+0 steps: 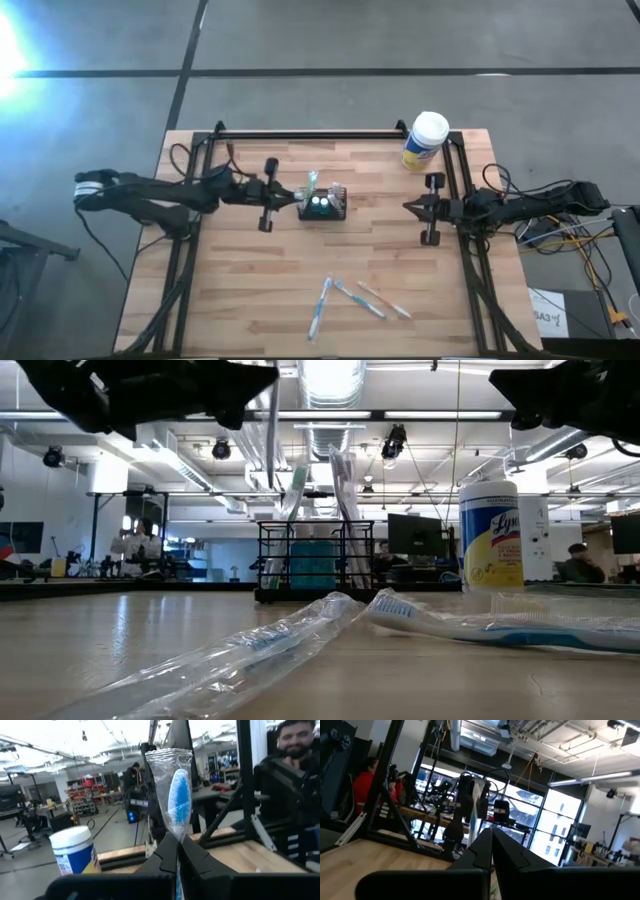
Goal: Pick & Place toothbrushing station
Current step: Put the left blue toothbrush in the wire organizer
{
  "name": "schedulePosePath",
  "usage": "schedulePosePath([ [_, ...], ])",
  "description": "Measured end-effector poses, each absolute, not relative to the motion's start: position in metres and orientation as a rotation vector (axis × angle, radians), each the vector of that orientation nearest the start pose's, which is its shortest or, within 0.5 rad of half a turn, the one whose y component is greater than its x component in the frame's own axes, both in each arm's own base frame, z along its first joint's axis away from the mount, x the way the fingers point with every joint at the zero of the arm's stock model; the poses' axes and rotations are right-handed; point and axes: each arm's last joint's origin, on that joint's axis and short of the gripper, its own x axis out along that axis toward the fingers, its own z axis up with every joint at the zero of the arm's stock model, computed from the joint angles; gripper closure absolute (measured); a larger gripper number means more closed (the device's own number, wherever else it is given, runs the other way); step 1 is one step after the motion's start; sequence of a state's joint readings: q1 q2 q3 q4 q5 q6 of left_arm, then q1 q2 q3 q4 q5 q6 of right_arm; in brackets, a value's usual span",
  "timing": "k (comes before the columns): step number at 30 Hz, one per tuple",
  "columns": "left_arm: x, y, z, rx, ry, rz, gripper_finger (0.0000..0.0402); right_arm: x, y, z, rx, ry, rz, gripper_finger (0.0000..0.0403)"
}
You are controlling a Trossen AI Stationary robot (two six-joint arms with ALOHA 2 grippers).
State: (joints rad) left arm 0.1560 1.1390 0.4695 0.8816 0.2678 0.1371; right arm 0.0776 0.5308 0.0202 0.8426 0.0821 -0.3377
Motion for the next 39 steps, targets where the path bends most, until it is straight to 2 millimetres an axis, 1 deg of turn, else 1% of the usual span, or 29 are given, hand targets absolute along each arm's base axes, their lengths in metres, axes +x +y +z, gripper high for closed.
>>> schedulePosePath([
  [3,0.242,0.032,0.254,0.198,-0.185,-0.090,0.0400,0.127,0.007,0.203,-0.332,-0.331,-0.065,0.0394],
  [6,0.251,0.036,0.245,0.206,-0.148,-0.078,0.0400,0.127,0.007,0.204,-0.346,-0.335,-0.068,0.0394],
  [14,0.261,0.051,0.224,0.174,-0.080,-0.011,0.0399,0.127,0.008,0.207,-0.361,-0.343,-0.073,0.0394],
  [18,0.268,0.054,0.213,0.131,-0.062,-0.008,0.0399,0.127,0.008,0.207,-0.352,-0.343,-0.070,0.0394],
  [21,0.272,0.055,0.201,0.097,-0.017,-0.011,0.0399,0.127,0.008,0.207,-0.317,-0.344,-0.064,0.0394],
  [23,0.273,0.055,0.196,0.076,0.002,-0.011,0.0399,0.127,0.008,0.208,-0.289,-0.348,-0.060,0.0394],
  [28,0.273,0.059,0.195,0.038,0.012,0.047,0.0399,0.127,0.008,0.211,-0.267,-0.357,-0.057,0.0394],
  [31,0.271,0.061,0.194,-0.013,0.013,0.128,0.0399,0.128,0.008,0.213,-0.234,-0.361,-0.051,0.0394],
  [34,0.268,0.062,0.189,-0.061,0.026,0.204,0.0399,0.128,0.008,0.215,-0.225,-0.369,-0.050,0.0394],
  [39,0.264,0.059,0.182,-0.084,0.030,0.207,0.0399,0.128,0.008,0.215,-0.229,-0.369,-0.051,0.0394],
])
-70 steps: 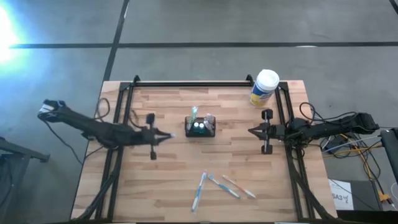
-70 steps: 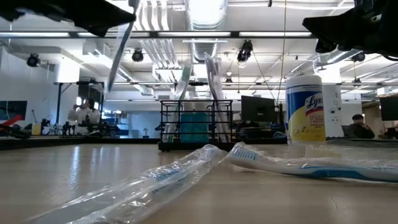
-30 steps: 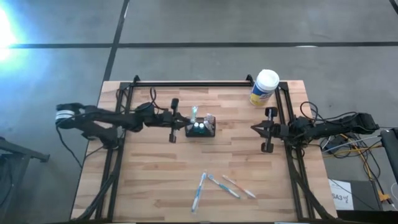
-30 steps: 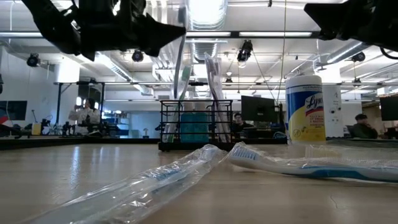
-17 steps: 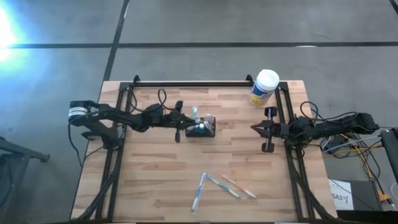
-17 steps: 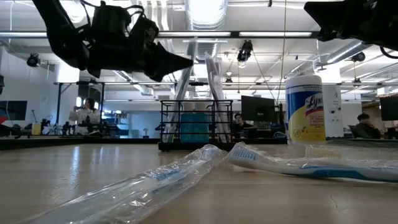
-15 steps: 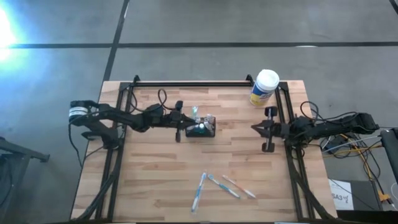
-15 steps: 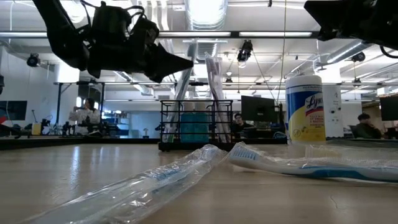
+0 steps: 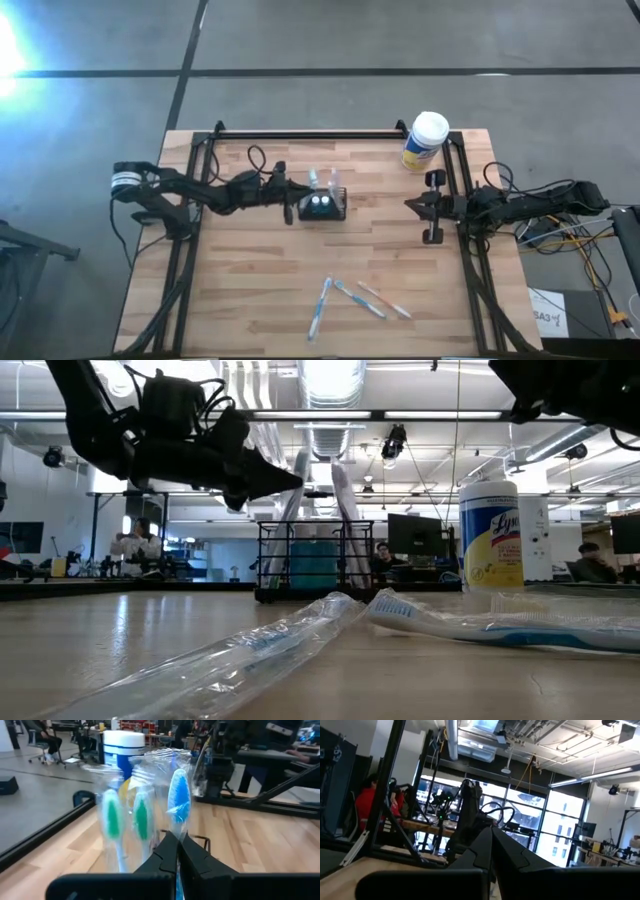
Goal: Pick & Place toothbrushing station
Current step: Put the left blue toothbrush in the wire organizer
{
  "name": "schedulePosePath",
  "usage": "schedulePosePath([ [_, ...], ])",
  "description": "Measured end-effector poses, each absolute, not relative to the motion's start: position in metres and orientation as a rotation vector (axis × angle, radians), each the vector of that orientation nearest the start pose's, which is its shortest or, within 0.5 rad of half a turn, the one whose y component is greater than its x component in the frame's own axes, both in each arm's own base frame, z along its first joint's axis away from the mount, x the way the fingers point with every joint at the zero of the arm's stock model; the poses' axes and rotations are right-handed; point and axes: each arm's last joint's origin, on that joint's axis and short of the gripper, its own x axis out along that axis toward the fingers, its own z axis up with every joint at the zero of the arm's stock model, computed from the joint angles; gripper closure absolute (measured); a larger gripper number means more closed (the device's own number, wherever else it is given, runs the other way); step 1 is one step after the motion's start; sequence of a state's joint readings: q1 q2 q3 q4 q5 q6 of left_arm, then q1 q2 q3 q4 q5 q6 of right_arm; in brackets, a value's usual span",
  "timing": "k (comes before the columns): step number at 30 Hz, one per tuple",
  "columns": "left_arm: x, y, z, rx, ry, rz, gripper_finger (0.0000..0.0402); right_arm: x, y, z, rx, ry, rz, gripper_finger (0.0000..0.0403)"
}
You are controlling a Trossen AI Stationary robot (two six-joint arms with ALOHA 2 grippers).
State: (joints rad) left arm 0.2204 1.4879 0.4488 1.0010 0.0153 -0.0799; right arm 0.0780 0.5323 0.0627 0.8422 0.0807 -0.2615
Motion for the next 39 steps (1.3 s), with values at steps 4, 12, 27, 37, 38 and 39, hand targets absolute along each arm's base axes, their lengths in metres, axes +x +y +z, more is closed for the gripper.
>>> schedulePosePath([
  [4,0.260,0.056,0.180,-0.067,0.007,0.199,0.0399,0.128,0.008,0.216,-0.228,-0.372,-0.051,0.0394],
  [12,0.256,0.054,0.176,-0.021,0.009,0.193,0.0399,0.128,0.008,0.217,-0.232,-0.371,-0.052,0.0394],
  [27,0.247,0.051,0.162,0.036,0.073,0.176,0.0348,0.130,0.008,0.213,-0.270,-0.315,-0.051,0.0394],
  [37,0.245,0.047,0.171,0.013,0.026,0.044,0.0208,0.131,0.008,0.212,-0.294,-0.302,-0.053,0.0394],
  [38,0.245,0.047,0.174,0.024,0.014,0.036,0.0194,0.131,0.008,0.212,-0.295,-0.303,-0.053,0.0394],
  [39,0.244,0.046,0.177,0.030,0.002,0.033,0.0180,0.131,0.008,0.212,-0.294,-0.304,-0.053,0.0394],
])
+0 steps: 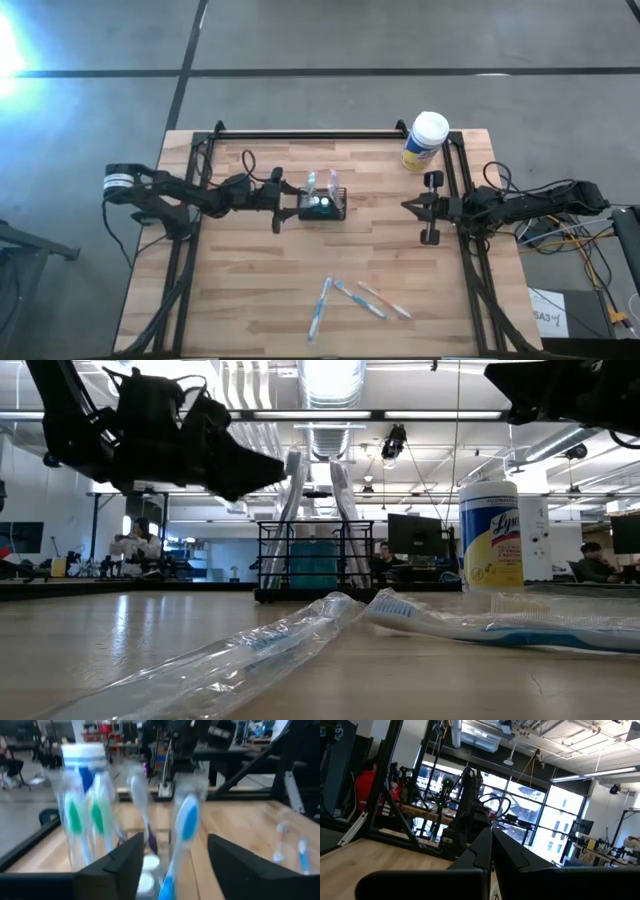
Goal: Pick & Place toothbrushing station
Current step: Put the left blue toothbrush in the wire organizer
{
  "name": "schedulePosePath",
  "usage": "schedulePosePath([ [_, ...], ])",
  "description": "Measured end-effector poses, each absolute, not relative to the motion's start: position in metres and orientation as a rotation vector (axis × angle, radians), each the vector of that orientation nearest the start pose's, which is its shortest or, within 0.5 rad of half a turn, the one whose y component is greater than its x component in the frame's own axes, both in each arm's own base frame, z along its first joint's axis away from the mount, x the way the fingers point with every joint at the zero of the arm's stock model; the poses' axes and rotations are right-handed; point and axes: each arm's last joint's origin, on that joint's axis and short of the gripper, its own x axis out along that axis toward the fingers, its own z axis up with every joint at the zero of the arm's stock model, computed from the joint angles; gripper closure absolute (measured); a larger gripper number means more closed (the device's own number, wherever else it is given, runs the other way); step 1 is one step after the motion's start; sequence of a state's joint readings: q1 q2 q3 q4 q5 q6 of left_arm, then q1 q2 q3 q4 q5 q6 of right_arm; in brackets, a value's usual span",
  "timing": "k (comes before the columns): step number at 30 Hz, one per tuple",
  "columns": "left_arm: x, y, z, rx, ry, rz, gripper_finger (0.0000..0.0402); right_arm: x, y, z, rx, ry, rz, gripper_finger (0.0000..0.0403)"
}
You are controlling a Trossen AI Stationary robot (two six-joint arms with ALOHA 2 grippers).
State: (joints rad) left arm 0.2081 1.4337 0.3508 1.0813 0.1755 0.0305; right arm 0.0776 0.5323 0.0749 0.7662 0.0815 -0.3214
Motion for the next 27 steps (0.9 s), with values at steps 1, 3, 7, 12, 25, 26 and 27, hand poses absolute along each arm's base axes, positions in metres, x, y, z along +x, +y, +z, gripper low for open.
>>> schedulePosePath([
  [1,0.242,0.046,0.180,0.035,-0.014,0.030,0.0167,0.131,0.008,0.212,-0.293,-0.304,-0.053,0.0394],
  [3,0.239,0.045,0.189,0.036,-0.052,0.018,0.0144,0.131,0.008,0.212,-0.287,-0.298,-0.051,0.0394],
  [7,0.230,0.042,0.207,0.034,-0.099,-0.033,0.0110,0.131,0.008,0.212,-0.288,-0.295,-0.050,0.0394],
  [12,0.208,0.035,0.231,-0.009,-0.111,-0.101,0.0093,0.131,0.008,0.210,-0.285,-0.286,-0.048,0.0394],
  [25,0.136,0.020,0.275,-0.156,0.185,-0.057,0.0180,0.133,0.006,0.199,-0.180,-0.160,-0.106,0.0394],
  [26,0.133,0.020,0.274,-0.170,0.250,-0.030,0.0202,0.133,0.005,0.200,-0.169,-0.164,-0.117,0.0394],
  [27,0.130,0.020,0.273,-0.183,0.314,-0.011,0.0228,0.134,0.005,0.201,-0.160,-0.167,-0.122,0.0394],
])
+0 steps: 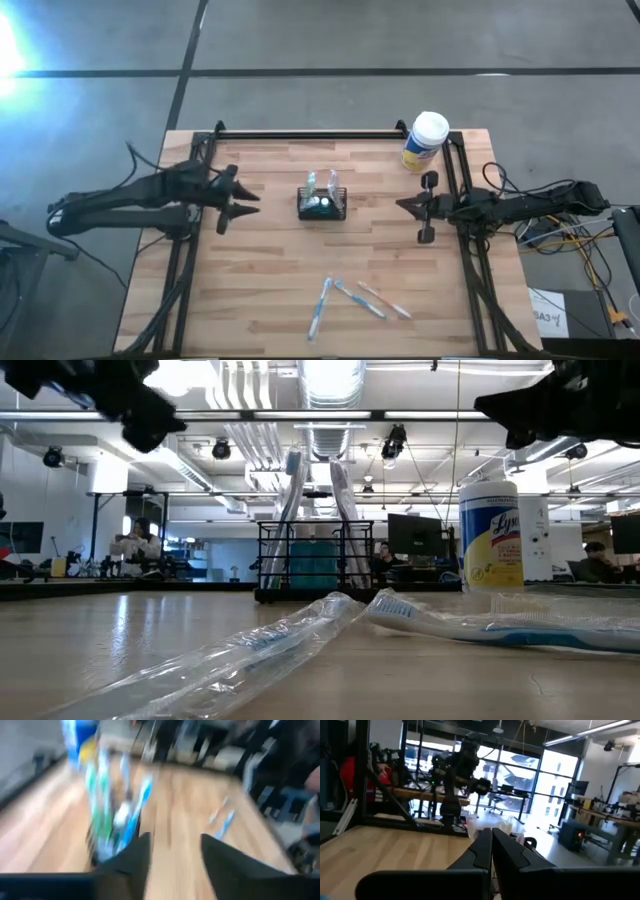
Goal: Pick & Place toothbrushing station
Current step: Put the left blue toothbrush in the wire organizer
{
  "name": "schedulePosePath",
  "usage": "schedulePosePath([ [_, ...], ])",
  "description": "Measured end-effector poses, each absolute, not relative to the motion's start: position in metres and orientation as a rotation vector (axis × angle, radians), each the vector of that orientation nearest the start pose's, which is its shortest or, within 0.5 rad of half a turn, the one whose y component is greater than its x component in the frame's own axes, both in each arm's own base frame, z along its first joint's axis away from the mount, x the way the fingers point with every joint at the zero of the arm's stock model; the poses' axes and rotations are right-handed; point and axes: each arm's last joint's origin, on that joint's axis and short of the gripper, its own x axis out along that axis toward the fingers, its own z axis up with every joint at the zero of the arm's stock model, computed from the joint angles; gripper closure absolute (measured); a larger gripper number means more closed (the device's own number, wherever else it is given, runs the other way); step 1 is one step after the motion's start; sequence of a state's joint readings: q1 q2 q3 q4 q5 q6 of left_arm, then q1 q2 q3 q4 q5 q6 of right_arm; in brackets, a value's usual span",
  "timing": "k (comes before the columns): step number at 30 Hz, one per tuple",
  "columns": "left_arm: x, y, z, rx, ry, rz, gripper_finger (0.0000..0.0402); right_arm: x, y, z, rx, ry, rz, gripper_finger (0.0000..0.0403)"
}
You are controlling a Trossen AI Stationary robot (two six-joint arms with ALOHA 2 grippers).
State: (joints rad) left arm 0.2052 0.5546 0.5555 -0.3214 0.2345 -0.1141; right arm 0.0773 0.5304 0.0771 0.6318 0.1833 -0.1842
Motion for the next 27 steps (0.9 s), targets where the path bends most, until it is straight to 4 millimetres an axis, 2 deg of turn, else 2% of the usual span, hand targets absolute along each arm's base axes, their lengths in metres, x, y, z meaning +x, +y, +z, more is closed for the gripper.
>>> schedulePosePath([
  [4,0.127,0.018,0.265,-0.229,0.488,0.033,0.0348,0.134,0.005,0.201,-0.088,-0.169,-0.115,0.0394],
  [6,0.128,0.017,0.260,-0.239,0.530,0.027,0.0386,0.134,0.005,0.199,-0.044,-0.156,-0.111,0.0394],
  [11,0.131,0.015,0.245,-0.254,0.627,0.046,0.0393,0.135,0.005,0.193,0.044,-0.096,-0.104,0.0394],
  [17,0.135,0.013,0.221,-0.387,0.761,0.150,0.0397,0.135,0.007,0.186,0.248,-0.018,-0.034,0.0394],
  [21,0.137,0.007,0.207,-0.433,0.836,0.147,0.0398,0.136,0.009,0.181,0.373,0.133,0.009,0.0394],
  [27,0.150,-0.010,0.200,-0.432,0.862,0.106,0.0399,0.134,0.011,0.178,0.458,0.335,-0.002,0.0394],
])
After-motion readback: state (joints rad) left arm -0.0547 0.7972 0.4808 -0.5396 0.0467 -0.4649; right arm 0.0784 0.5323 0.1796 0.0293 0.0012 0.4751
